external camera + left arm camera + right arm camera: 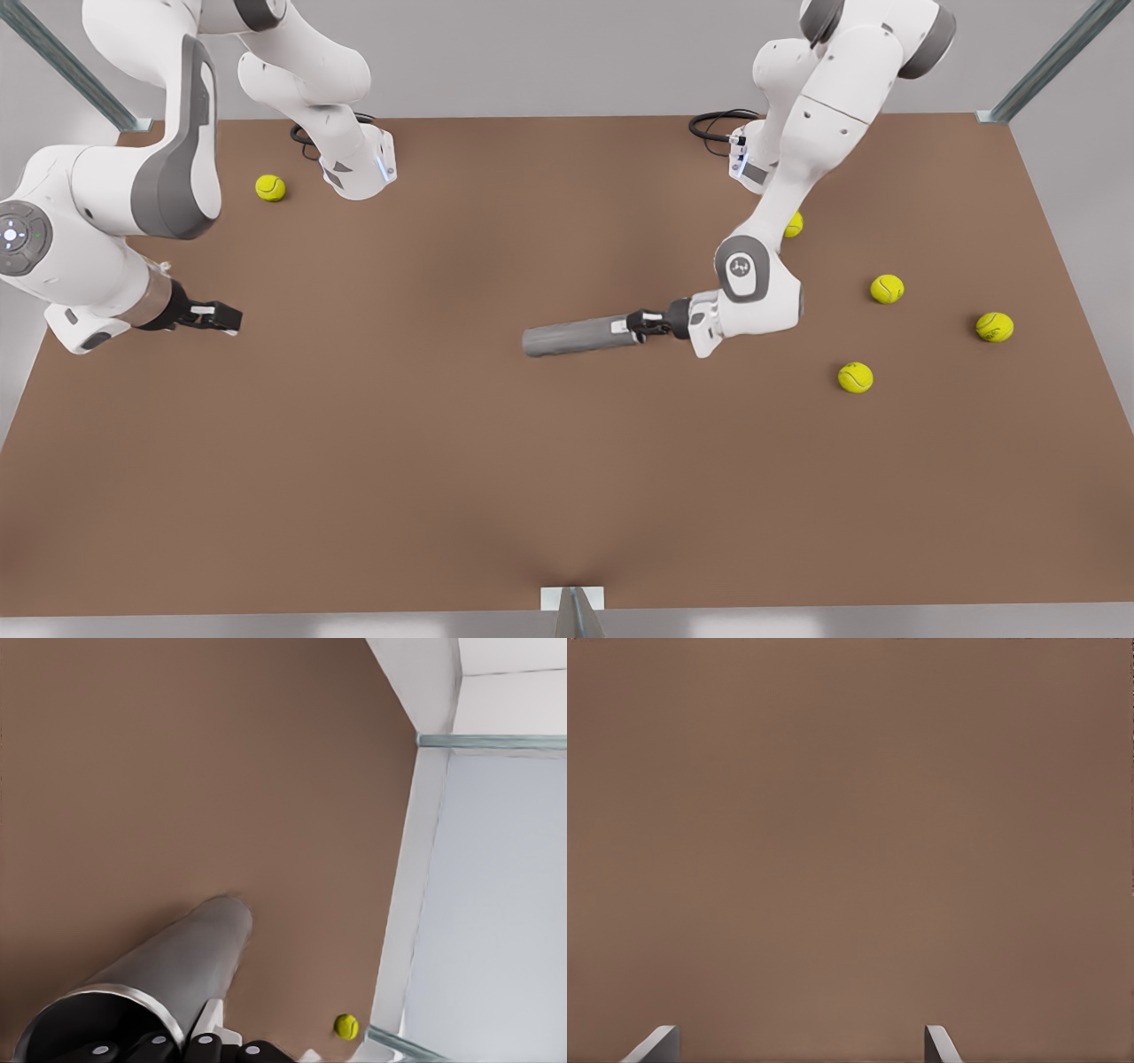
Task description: Put the tennis tube upright
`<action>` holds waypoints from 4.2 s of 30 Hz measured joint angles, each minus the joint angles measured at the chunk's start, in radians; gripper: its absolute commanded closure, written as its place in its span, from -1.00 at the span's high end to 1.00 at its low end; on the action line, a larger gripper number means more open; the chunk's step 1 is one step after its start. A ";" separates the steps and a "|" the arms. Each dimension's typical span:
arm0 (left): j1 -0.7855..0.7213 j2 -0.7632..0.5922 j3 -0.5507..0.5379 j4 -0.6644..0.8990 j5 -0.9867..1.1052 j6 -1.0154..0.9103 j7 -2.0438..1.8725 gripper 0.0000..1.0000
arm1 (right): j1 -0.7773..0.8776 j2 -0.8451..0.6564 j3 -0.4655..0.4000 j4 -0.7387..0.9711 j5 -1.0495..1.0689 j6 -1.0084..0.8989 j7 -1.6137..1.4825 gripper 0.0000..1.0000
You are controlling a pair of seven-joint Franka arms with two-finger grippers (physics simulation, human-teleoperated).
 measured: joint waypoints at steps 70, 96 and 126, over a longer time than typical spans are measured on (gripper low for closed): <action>0.050 -0.162 0.305 0.129 1.255 -0.106 -0.360 -0.57 | 0.013 -0.003 0.003 -0.003 -0.031 -0.009 0.003 1.00; 0.050 -0.176 0.302 0.164 1.279 -0.140 -0.362 1.00 | 0.016 -0.003 0.004 -0.002 -0.032 -0.008 0.012 1.00; 0.067 -0.231 0.299 0.559 1.396 -0.651 -0.387 1.00 | -0.008 0.005 -0.001 0.081 0.084 -0.013 0.066 1.00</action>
